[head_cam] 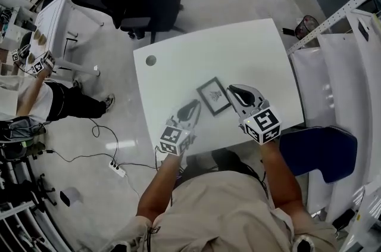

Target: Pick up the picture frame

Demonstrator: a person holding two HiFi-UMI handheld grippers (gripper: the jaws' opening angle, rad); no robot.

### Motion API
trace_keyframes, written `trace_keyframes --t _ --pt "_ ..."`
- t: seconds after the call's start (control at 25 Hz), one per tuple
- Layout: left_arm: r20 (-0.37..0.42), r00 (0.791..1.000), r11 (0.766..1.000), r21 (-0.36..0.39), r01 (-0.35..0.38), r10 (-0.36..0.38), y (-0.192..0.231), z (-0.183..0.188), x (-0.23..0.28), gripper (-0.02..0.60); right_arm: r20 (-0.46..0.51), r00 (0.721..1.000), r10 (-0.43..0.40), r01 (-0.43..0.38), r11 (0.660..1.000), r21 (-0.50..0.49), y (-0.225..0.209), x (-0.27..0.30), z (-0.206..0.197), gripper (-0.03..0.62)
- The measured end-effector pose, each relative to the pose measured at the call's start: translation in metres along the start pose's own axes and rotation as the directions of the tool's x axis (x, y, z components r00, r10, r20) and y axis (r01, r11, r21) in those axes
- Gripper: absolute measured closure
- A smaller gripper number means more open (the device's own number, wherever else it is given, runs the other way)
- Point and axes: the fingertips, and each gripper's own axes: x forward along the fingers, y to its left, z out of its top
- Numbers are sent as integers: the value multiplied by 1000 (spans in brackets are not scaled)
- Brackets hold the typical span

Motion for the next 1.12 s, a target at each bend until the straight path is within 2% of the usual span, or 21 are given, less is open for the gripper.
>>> trace_keyframes --t 0.4,0.44,0.52,0.84,0.96,1.12 --pt "-123 991 993 -104 -59 46 31 -63 41 560 -126 991 34 -27 998 51 -25 46 -62 565" --pt "-134 990 992 -112 -62 47 34 -71 44 551 -140 990 35 -28 998 56 -27 49 -70 565" --pt "-151 988 989 -131 -65 45 37 -80 52 492 -167 985 38 -27 997 66 -31 57 -85 565" --pt "-246 968 973 -203 -108 56 47 -118 75 441 -273 960 57 -30 994 105 -47 81 -139 562" --pt "-279 958 967 -222 -127 62 50 -131 81 426 -304 951 57 -24 993 113 -53 88 -157 501" --pt "-293 953 957 -249 -147 70 54 -141 92 426 -338 939 60 -17 992 128 -60 95 -177 488"
